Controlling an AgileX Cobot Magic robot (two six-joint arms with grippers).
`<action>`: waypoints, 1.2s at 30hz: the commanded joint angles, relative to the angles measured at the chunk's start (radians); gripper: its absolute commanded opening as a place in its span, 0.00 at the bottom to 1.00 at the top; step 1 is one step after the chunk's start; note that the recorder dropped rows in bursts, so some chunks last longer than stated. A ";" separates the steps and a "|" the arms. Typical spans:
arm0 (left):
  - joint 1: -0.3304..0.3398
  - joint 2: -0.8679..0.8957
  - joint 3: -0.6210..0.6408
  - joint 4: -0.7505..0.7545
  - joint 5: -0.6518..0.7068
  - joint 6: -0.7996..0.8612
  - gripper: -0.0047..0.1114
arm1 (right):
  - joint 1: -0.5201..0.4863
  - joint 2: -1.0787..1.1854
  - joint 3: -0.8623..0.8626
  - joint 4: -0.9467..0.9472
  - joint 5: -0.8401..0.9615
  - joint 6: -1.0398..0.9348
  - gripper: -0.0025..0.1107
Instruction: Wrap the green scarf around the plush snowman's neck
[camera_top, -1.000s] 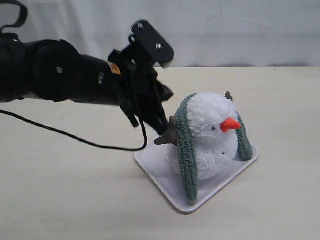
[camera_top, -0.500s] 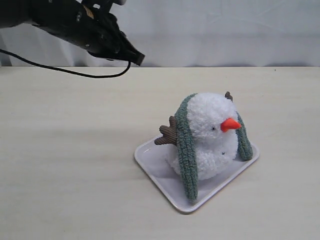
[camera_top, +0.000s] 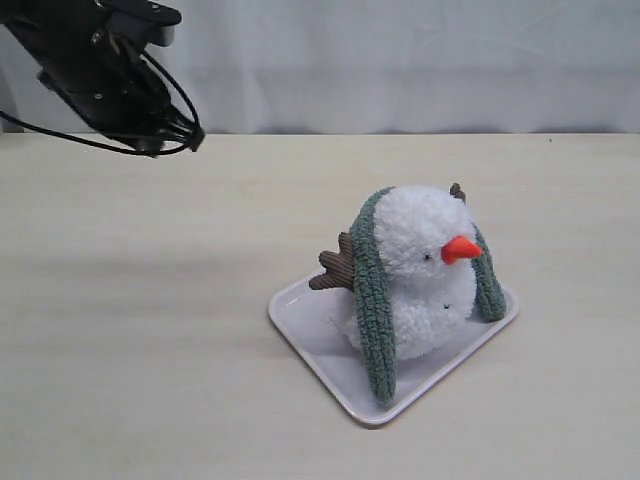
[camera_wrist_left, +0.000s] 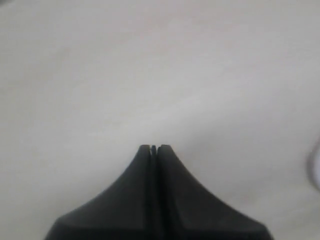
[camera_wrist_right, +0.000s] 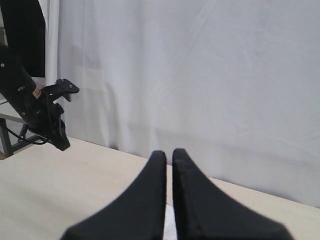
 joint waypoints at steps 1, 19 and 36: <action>-0.035 0.002 -0.011 -0.436 -0.071 0.293 0.04 | 0.002 -0.004 0.013 -0.009 -0.003 0.005 0.06; -0.247 0.163 -0.062 -0.706 -0.161 0.571 0.04 | 0.002 -0.004 0.015 -0.009 -0.009 0.005 0.06; -0.278 0.209 -0.069 -0.791 -0.175 0.659 0.04 | 0.002 -0.004 0.015 -0.009 -0.005 0.008 0.06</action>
